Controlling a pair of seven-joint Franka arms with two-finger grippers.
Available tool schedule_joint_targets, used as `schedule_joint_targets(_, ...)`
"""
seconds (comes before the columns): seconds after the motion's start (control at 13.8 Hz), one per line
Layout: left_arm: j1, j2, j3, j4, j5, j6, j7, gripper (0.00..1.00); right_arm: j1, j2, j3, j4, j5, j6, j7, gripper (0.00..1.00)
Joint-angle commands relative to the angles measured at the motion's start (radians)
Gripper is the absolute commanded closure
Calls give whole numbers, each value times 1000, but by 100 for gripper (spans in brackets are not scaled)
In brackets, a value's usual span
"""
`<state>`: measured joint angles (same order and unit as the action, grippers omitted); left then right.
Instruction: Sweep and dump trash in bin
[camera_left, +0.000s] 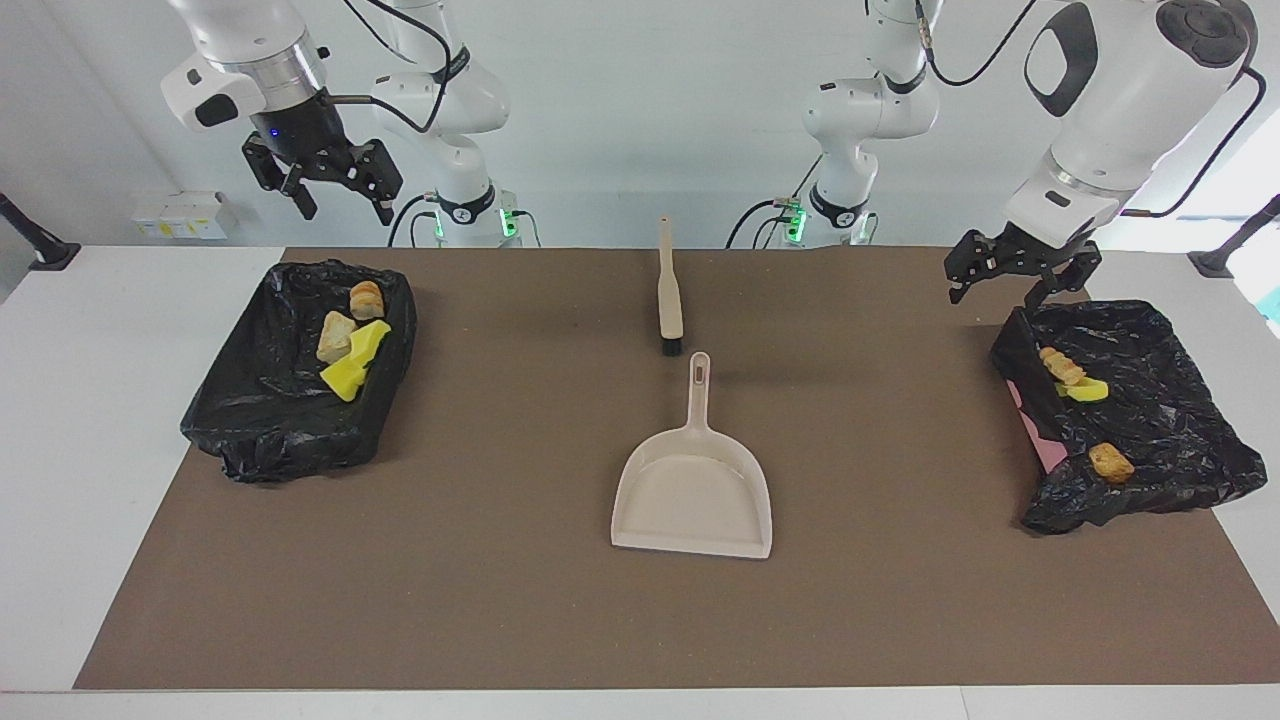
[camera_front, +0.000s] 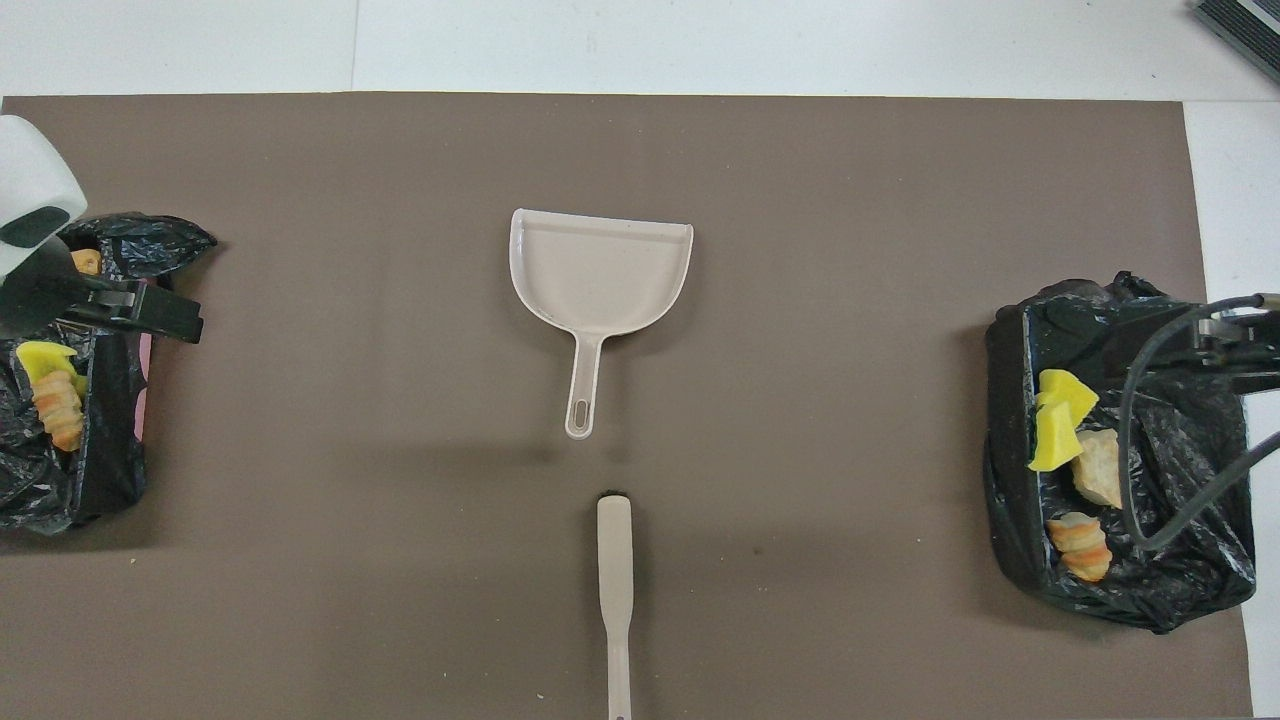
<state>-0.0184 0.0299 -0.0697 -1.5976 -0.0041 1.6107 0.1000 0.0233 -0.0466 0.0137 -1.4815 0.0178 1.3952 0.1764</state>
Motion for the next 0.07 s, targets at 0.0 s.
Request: schedule_joint_targets(0.0, 8, -8, -4, -4, 15, -8, 12, 0, -8, -15, 2, -13, -10, 5, -18, 0)
